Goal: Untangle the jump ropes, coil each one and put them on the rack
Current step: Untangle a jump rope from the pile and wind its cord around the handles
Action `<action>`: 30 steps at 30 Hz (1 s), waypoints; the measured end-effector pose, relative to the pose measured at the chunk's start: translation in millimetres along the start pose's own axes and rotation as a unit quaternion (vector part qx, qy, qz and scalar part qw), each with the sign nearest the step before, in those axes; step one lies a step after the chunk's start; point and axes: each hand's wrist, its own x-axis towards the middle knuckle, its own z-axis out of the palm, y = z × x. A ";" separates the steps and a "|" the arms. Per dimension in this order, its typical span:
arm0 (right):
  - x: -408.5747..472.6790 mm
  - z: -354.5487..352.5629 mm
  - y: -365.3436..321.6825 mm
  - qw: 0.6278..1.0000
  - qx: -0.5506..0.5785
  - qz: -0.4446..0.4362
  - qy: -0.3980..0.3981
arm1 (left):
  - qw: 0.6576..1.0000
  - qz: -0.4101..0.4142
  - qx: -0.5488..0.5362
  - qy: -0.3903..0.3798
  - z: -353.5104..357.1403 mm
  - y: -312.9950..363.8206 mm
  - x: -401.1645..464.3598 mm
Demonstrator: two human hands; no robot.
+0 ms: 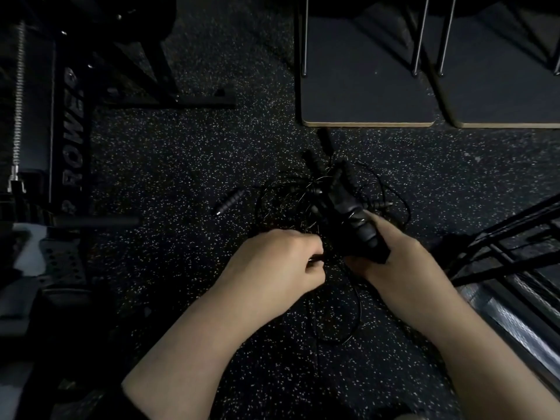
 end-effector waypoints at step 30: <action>-10.8 -4.8 -13.0 0.971 0.185 -0.053 -0.139 | 0.930 -0.090 -0.351 -0.064 5.6 -29.0 2.3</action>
